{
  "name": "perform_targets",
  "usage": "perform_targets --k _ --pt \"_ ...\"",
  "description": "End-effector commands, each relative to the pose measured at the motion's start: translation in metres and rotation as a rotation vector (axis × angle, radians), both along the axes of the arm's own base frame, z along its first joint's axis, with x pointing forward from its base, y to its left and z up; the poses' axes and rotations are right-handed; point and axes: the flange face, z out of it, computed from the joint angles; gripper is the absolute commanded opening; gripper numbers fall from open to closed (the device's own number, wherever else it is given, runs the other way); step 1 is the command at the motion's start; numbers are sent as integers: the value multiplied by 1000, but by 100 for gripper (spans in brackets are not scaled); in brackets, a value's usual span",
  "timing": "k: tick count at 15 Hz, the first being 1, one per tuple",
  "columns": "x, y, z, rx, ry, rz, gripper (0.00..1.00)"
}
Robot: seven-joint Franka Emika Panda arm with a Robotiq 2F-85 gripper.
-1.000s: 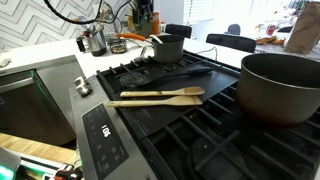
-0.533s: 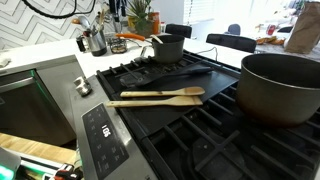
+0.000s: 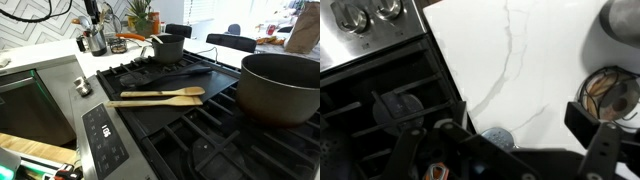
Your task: Put the white spoon in the left pot
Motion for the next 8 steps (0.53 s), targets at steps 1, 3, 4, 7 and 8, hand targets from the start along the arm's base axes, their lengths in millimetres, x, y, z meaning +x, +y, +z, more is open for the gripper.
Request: perform_targets --k 1,3,4,7,8 --pt "-43 17 -15 -62 19 196 100" --pt "-20 16 -8 -31 24 116 100" --pt "-20 16 -5 -32 19 115 100" --pt "-17 15 -4 -34 16 114 100" --pt "-17 15 -5 -34 16 114 100"
